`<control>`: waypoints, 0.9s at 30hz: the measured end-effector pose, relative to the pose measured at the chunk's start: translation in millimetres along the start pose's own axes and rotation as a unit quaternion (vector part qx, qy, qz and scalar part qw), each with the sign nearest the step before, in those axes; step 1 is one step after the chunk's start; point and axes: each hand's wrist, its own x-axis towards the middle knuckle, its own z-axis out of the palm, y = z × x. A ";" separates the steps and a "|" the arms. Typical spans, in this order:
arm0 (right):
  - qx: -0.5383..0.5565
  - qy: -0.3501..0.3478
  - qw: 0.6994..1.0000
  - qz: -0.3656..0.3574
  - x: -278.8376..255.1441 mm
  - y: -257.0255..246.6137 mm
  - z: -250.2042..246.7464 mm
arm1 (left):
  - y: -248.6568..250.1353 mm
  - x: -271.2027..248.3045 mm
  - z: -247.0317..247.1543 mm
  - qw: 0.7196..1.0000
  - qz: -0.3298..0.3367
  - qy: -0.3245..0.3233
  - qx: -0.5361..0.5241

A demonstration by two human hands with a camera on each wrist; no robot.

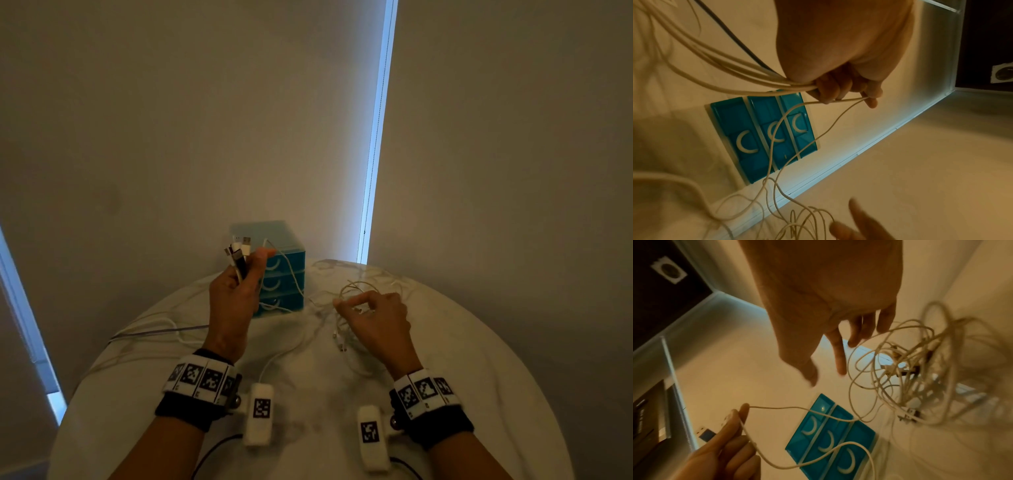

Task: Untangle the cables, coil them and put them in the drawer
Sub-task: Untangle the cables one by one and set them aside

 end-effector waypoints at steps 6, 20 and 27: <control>-0.013 -0.252 0.965 -0.063 -22.3 -13.8 30.1 | -11.2 6.8 -9.9 1.000 -0.007 -0.026 -0.014; -0.031 -0.311 0.945 -0.096 -26.6 -12.2 31.8 | -12.9 15.2 -19.0 0.998 -0.039 -0.016 -0.055; 0.311 -0.051 0.948 -0.035 -18.3 -28.6 17.8 | -25.8 15.5 -16.0 0.975 -0.050 -0.029 0.217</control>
